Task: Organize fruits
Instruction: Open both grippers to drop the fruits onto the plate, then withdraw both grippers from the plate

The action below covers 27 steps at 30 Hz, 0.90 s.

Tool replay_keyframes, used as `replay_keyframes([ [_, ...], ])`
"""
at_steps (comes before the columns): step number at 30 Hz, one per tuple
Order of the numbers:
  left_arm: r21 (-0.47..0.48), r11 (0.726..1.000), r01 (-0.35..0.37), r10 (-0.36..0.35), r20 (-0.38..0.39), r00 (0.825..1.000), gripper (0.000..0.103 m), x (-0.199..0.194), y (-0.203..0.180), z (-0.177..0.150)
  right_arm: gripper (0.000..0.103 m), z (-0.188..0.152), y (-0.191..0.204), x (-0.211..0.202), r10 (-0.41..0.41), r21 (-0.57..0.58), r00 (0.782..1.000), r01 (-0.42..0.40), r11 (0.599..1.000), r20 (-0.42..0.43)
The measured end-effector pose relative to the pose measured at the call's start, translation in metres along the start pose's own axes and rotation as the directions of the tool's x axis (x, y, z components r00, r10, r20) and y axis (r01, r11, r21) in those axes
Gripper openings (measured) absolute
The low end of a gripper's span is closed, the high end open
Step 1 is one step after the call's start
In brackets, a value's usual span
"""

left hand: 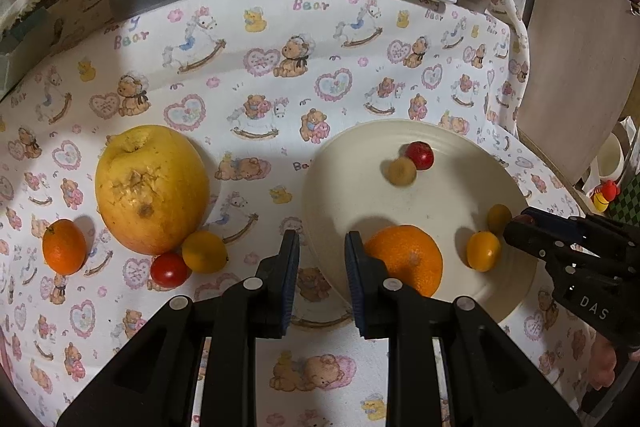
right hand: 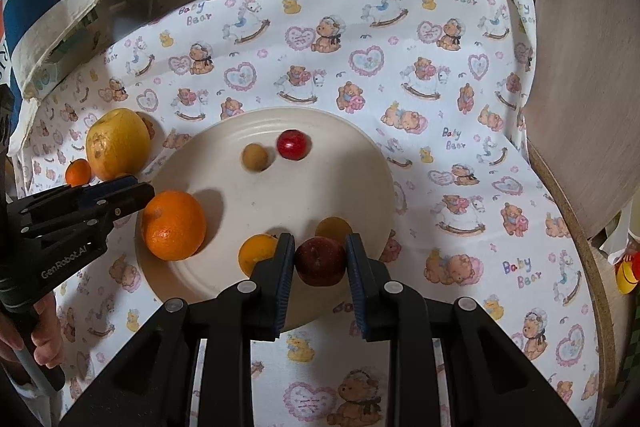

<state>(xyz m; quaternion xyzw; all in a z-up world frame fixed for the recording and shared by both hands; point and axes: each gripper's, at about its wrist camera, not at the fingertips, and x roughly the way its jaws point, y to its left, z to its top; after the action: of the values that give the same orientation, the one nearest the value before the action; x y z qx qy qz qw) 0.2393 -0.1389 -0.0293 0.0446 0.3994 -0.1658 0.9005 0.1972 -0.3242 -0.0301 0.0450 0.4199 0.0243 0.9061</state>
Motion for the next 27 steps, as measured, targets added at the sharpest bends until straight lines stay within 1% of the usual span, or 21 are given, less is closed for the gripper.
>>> replay_keyframes([
  [1,0.002,1.000,-0.003,0.003,0.004,1.000,0.024,-0.001,0.000,0.000,0.027,0.000,0.000,0.000,-0.002,0.000,1.000,0.002,1.000,0.000],
  [2,0.002,1.000,-0.006,0.006,0.008,1.000,0.027,-0.003,0.000,0.000,0.028,0.000,0.000,0.000,-0.004,0.000,1.000,0.004,1.000,0.001],
  [4,0.002,1.000,-0.010,0.010,0.018,1.000,0.035,-0.005,-0.001,0.000,0.035,0.000,0.000,-0.001,-0.012,-0.002,1.000,0.012,1.000,0.006],
  [5,0.002,1.000,-0.015,0.015,0.024,1.000,0.041,-0.007,-0.001,0.000,0.045,0.001,0.000,-0.002,-0.007,-0.003,1.000,0.007,1.000,0.013],
  [6,0.006,1.000,-0.023,0.023,0.032,0.999,0.045,-0.009,-0.002,0.000,0.060,0.001,0.001,-0.004,-0.002,-0.004,1.000,0.002,1.000,0.025],
  [7,0.012,0.999,-0.033,0.033,0.041,0.999,0.046,-0.011,-0.003,0.000,0.067,0.001,0.002,-0.007,-0.014,-0.002,0.999,0.014,1.000,0.041],
  [8,0.016,0.999,-0.041,0.040,0.050,0.998,0.048,-0.013,-0.004,0.000,0.070,0.001,0.002,-0.010,-0.022,-0.002,0.998,0.023,1.000,0.062],
  [10,0.018,0.999,-0.043,0.041,0.067,0.997,0.055,-0.017,-0.005,0.001,0.070,0.003,0.002,-0.016,-0.022,-0.003,0.996,0.023,1.000,0.091],
  [13,0.015,0.999,-0.036,0.035,0.087,0.996,0.065,-0.023,-0.005,0.002,0.070,0.005,-0.001,-0.021,-0.003,0.019,0.993,0.001,1.000,0.115],
  [14,0.017,0.999,-0.039,0.037,0.097,0.995,0.071,-0.025,-0.005,0.003,0.071,0.005,-0.002,-0.022,-0.002,0.025,0.993,-0.002,1.000,0.122],
  [15,0.015,0.999,-0.041,0.039,0.112,0.993,0.074,-0.027,-0.005,0.003,0.073,0.006,-0.003,-0.023,-0.003,0.031,0.991,-0.001,1.000,0.130],
  [19,0.006,1.000,-0.026,0.025,0.165,0.986,0.079,-0.042,-0.002,0.006,0.075,0.007,-0.004,-0.030,-0.029,0.036,0.983,0.023,0.999,0.183],
  [21,-0.009,1.000,-0.027,0.028,0.213,0.977,0.087,-0.055,0.002,0.008,0.083,0.007,-0.003,-0.034,-0.043,0.031,0.977,0.037,0.999,0.209],
  [22,-0.018,0.999,-0.033,0.037,0.243,0.969,0.090,-0.063,0.005,0.007,0.085,0.007,-0.002,-0.037,-0.048,0.030,0.971,0.042,0.999,0.234],
  [23,-0.024,0.999,-0.042,0.047,0.267,0.963,0.095,-0.069,0.007,0.007,0.085,0.007,-0.001,-0.041,-0.050,0.029,0.966,0.044,0.999,0.255],
  [24,-0.029,0.998,-0.052,0.059,0.291,0.955,0.096,-0.076,0.010,0.007,0.085,0.007,0.000,-0.043,-0.052,0.029,0.961,0.046,0.999,0.271],
  [27,-0.035,0.996,-0.079,0.086,0.345,0.935,0.097,-0.094,0.019,0.007,0.085,0.006,0.005,-0.053,-0.044,0.012,0.944,0.043,0.999,0.326],
])
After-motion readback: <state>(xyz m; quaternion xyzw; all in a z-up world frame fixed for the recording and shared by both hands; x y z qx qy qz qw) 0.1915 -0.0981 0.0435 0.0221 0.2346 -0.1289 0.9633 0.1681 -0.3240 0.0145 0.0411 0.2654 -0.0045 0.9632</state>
